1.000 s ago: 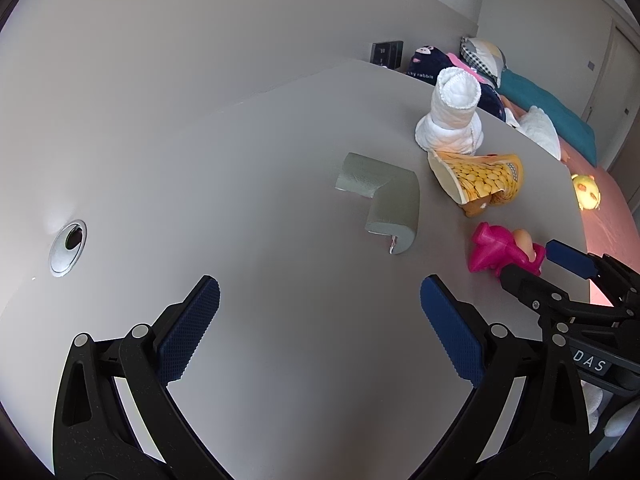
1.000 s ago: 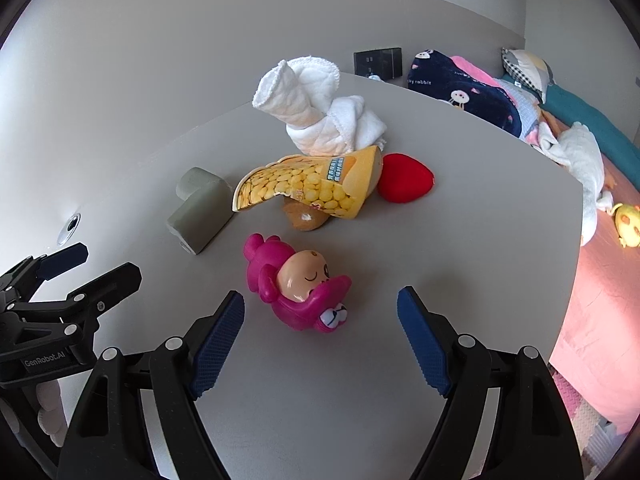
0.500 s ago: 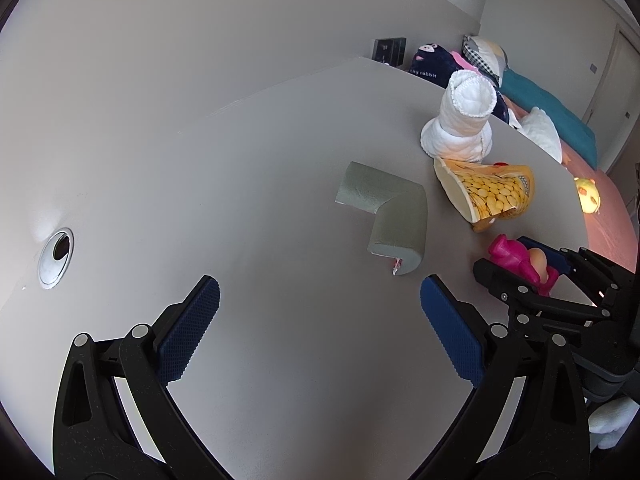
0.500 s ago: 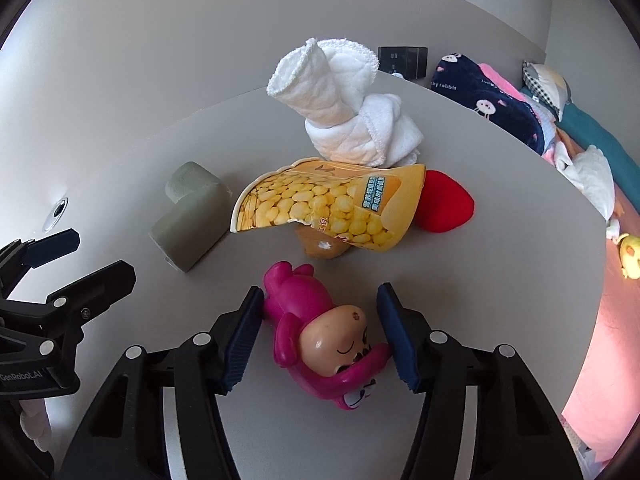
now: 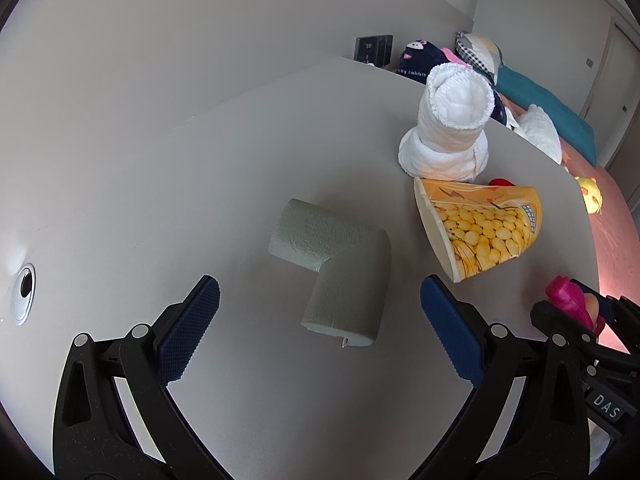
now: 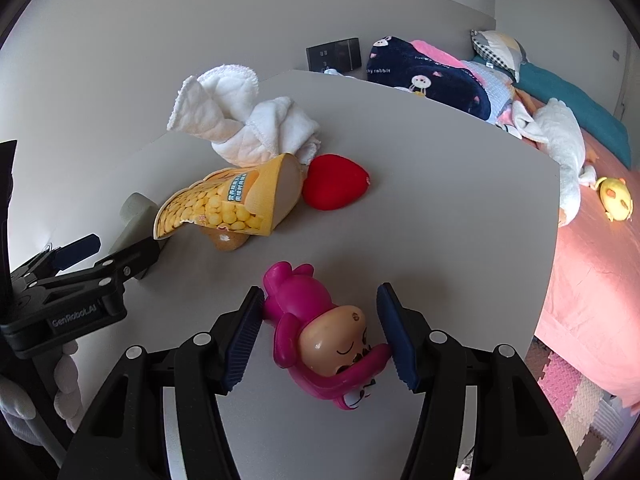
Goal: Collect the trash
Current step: 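Grasp the grey corner guard with the left tool while the right holds the pig, then carry the corner guard and pig toy down to the black bin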
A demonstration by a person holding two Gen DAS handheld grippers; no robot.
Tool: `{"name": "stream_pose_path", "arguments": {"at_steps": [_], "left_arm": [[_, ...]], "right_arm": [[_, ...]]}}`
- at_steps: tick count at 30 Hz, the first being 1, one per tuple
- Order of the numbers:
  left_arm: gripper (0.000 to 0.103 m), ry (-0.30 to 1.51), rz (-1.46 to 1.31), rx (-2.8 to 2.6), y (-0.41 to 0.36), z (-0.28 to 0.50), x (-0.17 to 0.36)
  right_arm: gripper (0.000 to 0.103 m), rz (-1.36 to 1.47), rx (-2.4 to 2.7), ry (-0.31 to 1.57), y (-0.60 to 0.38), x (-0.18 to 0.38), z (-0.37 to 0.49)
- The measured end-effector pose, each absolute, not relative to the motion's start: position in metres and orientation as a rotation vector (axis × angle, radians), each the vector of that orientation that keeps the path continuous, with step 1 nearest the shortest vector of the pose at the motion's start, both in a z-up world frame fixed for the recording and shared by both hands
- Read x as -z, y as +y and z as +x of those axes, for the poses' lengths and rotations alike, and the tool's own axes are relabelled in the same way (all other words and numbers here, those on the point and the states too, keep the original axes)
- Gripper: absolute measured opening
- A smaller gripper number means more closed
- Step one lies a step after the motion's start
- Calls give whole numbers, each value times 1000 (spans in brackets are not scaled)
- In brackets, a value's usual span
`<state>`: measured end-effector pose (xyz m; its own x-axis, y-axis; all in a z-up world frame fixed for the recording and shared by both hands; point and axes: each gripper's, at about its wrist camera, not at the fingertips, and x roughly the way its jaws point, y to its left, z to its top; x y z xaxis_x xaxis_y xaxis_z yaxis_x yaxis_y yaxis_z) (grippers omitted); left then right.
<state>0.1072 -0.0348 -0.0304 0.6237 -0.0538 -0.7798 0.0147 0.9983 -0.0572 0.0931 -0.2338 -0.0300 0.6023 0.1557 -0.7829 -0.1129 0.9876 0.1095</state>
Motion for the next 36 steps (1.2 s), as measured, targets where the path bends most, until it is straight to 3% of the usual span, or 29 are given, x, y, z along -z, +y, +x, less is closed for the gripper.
{"name": "stream_pose_path", "arguments": {"at_steps": [2,5,7,36], "left_arm": [[96,894,-47,35,-38,113,31],[84,888,-43,39,-41,119,32],[62,896,-38,62,-42,122,35],[58,899,-9,110,-68,66,22]], "right_arm": [[60,56,-153,914,-238,31,94],[60,59,-145,913,-243,32,92],[60,65,-132,909,-247,33,92],[60,170,-81,860,-299,12,24]]}}
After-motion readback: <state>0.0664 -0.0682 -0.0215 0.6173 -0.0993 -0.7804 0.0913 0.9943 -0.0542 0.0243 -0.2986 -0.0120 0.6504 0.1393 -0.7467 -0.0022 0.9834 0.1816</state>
